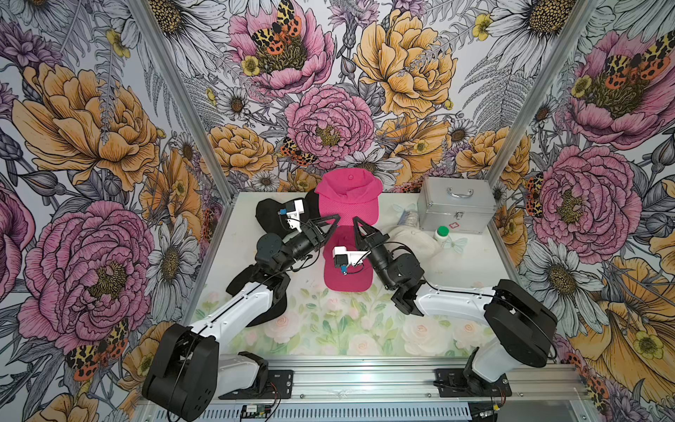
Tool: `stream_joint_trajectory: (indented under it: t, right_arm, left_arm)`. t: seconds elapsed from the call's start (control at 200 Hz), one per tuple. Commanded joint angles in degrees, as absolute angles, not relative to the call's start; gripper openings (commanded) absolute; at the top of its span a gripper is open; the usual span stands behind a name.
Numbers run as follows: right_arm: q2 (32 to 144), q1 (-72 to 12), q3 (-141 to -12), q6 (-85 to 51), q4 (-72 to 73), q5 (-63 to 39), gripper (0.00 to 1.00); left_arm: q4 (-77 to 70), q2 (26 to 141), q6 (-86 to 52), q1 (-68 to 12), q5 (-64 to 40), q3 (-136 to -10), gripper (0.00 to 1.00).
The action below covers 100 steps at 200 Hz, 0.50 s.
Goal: Stack the baseball caps by color
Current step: Move the baseball cap to the center of the board.
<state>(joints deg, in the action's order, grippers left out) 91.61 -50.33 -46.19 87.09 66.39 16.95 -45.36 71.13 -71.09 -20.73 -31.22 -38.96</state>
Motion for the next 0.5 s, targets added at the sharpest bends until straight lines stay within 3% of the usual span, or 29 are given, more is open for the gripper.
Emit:
stream_joint_trajectory:
  t: [0.0, 0.135, 0.295, 0.45, 0.495]
  right_arm:
    - [91.0, -51.0, -45.1, 87.1, 68.9, 17.8, 0.0]
    - [91.1, -51.7, -44.8, 87.2, 68.8, 17.9, 0.0]
    - [91.1, -52.1, -44.2, 87.1, 68.6, 18.4, 0.0]
    - [91.1, -52.0, -44.1, 84.4, 66.7, 19.6, 0.0]
    - [90.9, -52.0, -44.5, 81.9, 64.8, 20.4, 0.03]
  left_arm:
    - [-48.7, 71.9, -70.5, -19.3, -32.6, -40.3, 0.49]
    - [-50.1, 73.8, -70.4, -19.0, -32.8, -41.8, 0.47]
    - [-52.6, 75.9, -71.0, -18.6, -32.9, -43.1, 0.32]
    - [-54.8, 78.9, -71.4, -18.0, -34.0, -44.8, 0.0]
    - [-55.3, 79.9, -71.1, -17.9, -34.3, -45.5, 0.0]
